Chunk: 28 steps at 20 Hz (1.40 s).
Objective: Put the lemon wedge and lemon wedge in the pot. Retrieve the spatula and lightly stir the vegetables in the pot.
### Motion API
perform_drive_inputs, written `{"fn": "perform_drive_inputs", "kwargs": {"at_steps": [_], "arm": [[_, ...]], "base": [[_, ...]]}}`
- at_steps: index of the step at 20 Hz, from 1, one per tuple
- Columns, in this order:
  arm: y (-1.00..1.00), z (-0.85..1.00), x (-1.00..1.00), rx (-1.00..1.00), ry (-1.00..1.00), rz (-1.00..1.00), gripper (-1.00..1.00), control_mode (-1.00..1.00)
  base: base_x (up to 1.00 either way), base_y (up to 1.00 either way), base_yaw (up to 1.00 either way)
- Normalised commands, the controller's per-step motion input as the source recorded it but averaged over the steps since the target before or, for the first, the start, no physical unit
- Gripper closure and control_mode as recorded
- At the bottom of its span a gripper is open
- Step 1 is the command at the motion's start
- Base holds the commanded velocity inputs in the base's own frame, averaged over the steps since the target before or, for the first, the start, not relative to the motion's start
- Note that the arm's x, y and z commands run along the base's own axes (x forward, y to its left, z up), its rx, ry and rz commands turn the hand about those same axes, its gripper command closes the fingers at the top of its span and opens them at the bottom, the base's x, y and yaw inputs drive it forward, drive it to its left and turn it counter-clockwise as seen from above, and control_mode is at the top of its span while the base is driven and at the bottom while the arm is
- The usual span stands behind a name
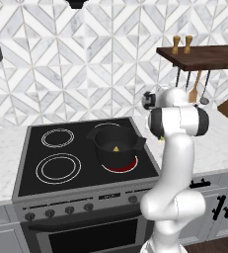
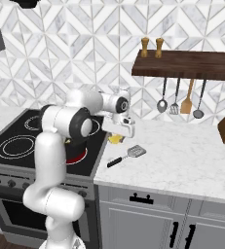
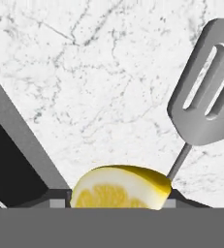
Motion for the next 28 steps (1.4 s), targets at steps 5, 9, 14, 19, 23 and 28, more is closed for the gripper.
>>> {"fn": "perform_drive_inputs", "kwargs": {"at_steps": [5,9,14,19,23,28], "arm": [[0.43,0.82,-0.03,-0.01,-0.08,0.00,1.00,-1.00],[0.61,0.69,-0.19,-0.03,-0.12,0.00,1.00,-1.00],[0.72,0.49,-0.30,-0.04,-0.11,0.00,1.00,-1.00],[0.97,0.21,-0.28,-0.08,-0.08,0.00,1.00,-1.00],[1.00,-0.40,0.17,-0.24,0.11,-0.02,1.00,-1.00],[0.67,-0.60,0.23,-0.16,0.15,-0.08,1.00,-1.00]], "base": [[0.00,0.00,0.00],[0.00,0.00,0.00],[0.00,0.00,0.00],[0.00,0.00,0.00],[0.00,0.00,0.00],[0.00,0.00,0.00]]}}
